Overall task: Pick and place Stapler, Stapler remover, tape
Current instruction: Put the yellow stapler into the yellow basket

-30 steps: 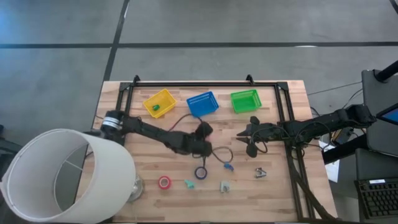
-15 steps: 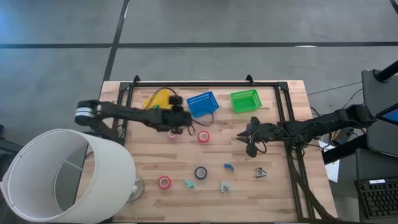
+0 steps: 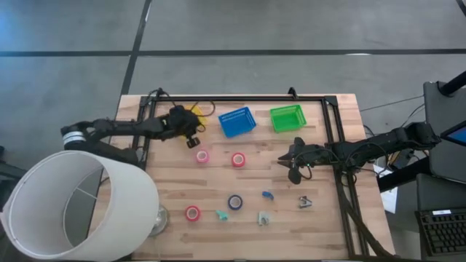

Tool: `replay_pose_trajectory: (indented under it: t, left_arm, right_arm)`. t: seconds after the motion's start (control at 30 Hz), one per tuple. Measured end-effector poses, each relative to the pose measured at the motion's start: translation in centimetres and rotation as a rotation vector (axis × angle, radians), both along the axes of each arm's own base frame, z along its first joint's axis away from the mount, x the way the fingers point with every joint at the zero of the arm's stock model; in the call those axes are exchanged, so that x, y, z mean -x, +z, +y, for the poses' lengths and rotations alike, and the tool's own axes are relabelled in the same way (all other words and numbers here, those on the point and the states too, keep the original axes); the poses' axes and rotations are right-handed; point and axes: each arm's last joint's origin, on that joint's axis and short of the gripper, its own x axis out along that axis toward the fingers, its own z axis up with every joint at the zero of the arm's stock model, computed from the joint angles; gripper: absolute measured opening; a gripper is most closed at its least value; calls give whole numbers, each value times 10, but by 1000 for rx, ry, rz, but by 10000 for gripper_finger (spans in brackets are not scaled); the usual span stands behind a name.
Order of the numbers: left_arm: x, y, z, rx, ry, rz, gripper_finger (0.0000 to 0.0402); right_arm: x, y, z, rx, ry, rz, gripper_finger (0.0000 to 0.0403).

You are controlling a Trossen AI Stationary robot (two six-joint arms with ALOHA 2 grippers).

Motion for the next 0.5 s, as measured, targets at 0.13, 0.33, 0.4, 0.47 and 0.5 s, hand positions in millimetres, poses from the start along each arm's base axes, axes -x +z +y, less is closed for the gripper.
replay_pose_trajectory:
  t: [0.13,0.33,0.4,0.47,0.5]
  left_arm:
    - [9,-3,16,16,82,-42,81]
    - [16,-4,26,57,138,-84,81]
    - [16,-5,26,81,121,-95,81]
    - [16,-6,25,104,100,-103,81]
    - [16,-7,24,109,95,-103,81]
  right_arm:
    - [0,0,0,13,9,1,84]
    - [0,0,0,24,16,3,85]
    - [0,0,0,24,16,3,83]
    - [0,0,0,24,16,3,79]
    - [0,0,0,24,16,3,78]
